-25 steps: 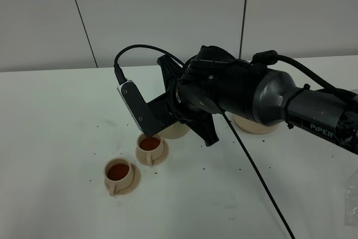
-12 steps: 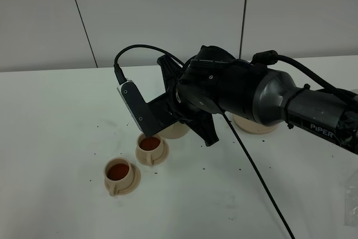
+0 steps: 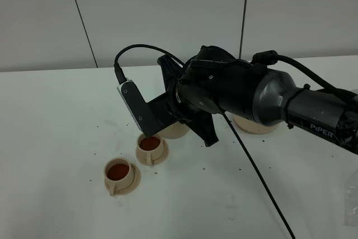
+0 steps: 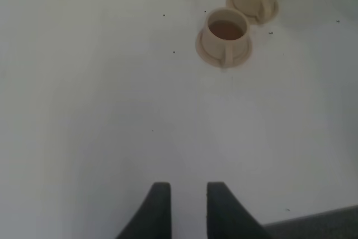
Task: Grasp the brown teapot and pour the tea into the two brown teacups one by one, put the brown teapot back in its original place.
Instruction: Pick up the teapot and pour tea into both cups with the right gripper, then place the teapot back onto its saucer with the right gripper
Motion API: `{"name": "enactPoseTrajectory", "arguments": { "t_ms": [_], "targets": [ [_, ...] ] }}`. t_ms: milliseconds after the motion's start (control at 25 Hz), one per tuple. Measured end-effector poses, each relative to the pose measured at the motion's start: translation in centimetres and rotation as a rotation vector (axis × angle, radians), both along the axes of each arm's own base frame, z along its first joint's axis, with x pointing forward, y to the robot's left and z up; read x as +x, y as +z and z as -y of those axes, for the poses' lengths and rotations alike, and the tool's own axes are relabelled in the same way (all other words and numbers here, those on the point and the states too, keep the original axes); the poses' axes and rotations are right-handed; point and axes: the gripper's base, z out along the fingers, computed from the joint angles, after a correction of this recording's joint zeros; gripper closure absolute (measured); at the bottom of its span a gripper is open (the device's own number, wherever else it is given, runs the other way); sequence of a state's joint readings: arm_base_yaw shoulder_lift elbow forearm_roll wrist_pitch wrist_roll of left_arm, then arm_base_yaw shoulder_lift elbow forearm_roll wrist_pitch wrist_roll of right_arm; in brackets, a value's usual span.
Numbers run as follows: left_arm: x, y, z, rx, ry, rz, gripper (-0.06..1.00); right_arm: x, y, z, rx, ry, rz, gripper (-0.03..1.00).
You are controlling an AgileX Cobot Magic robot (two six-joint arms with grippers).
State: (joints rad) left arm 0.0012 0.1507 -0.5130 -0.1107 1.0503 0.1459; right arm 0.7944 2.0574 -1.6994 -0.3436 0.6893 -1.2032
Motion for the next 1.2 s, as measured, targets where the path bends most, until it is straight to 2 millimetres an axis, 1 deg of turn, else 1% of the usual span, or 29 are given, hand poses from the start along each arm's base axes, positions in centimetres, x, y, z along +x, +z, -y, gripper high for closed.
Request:
{"name": "enactPoseTrajectory", "arguments": {
  "t_ms": [960,1200],
  "targets": [
    [0.0,0.0,0.0,0.0,0.0,0.0,0.71,-0.22,-0.05,-0.36,0.098,-0.052,-0.062,0.87],
    [0.0,0.0,0.0,0.0,0.0,0.0,0.71,0.57,-0.07,0.45,0.138,-0.09,-0.09,0.87]
  ]
}}
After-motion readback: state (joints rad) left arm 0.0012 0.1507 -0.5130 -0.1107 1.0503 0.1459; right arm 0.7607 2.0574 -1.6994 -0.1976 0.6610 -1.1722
